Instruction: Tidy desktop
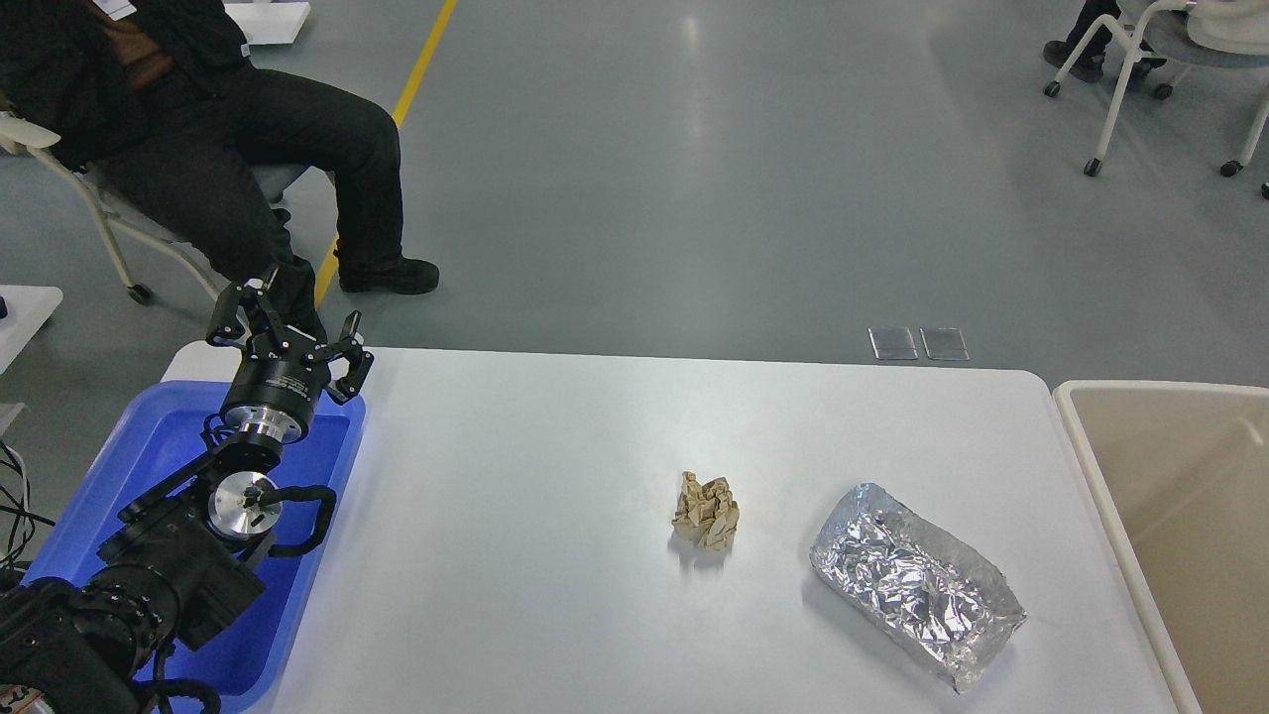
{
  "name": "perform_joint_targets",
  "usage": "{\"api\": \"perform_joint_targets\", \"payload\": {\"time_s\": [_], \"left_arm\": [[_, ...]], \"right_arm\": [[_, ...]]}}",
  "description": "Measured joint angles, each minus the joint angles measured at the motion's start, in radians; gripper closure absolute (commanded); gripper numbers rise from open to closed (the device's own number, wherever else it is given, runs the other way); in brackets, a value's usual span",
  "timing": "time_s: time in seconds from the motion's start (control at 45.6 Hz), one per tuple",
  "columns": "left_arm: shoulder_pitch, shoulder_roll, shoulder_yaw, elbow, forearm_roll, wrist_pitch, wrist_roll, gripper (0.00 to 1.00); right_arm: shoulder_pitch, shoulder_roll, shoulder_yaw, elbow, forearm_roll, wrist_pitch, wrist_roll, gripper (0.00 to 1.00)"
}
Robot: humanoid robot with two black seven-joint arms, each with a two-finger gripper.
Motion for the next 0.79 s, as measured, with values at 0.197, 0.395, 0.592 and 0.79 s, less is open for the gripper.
{"api": "perform_joint_targets", "payload": {"time_s": [0.197, 0.395, 0.592, 0.79], "left_arm": [[0.0, 0.0, 0.0, 0.0, 0.0, 0.0, 0.0, 0.0], [0.0, 0.0, 0.0, 0.0, 0.0, 0.0, 0.0, 0.0], [0.0, 0.0, 0.0, 0.0, 0.0, 0.0, 0.0, 0.0], [0.0, 0.0, 0.0, 0.0, 0.0, 0.0, 0.0, 0.0]], "right_arm": [[0.039, -0.022, 0.139, 0.001, 0.031, 0.002, 0.0, 0.0], [0.088, -0.05, 0.372, 0.032, 0.101, 0.025, -0.004, 0.0], [0.145, -0.072, 0.505, 0.123, 0.234, 0.048, -0.022, 0.0], [0.211, -0.033, 0.561, 0.199, 0.365, 0.049, -0.046, 0.0]]}}
